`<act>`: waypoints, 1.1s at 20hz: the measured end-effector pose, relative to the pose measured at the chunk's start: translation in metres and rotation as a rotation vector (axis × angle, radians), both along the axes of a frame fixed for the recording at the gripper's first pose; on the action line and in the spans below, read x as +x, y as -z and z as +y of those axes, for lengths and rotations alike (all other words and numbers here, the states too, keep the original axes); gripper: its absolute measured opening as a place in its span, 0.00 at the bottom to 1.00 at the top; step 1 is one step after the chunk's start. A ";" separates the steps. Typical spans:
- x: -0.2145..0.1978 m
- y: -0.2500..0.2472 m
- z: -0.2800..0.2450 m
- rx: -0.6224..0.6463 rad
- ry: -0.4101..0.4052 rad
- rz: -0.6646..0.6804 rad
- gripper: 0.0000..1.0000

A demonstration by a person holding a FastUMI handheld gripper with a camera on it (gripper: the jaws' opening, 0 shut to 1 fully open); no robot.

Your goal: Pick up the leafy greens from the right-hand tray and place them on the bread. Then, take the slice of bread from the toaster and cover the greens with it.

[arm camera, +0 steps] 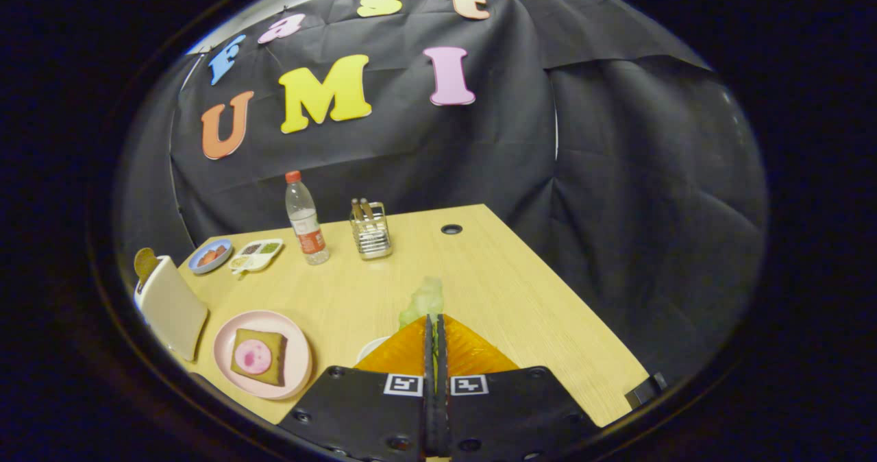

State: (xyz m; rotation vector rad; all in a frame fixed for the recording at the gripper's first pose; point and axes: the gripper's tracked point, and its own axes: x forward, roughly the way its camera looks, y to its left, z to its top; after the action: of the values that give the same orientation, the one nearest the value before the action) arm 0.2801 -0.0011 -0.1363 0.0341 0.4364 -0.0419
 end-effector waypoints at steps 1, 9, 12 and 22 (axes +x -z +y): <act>-0.006 -0.008 0.010 -0.003 -0.010 -0.014 0.00; -0.046 -0.022 0.103 -0.068 -0.120 -0.051 0.00; -0.057 -0.020 0.145 -0.083 -0.170 -0.050 0.00; -0.073 -0.003 0.272 -0.094 -0.356 -0.030 0.00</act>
State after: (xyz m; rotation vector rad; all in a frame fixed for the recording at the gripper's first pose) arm 0.2074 0.2705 -0.1337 -0.1354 0.4047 0.2885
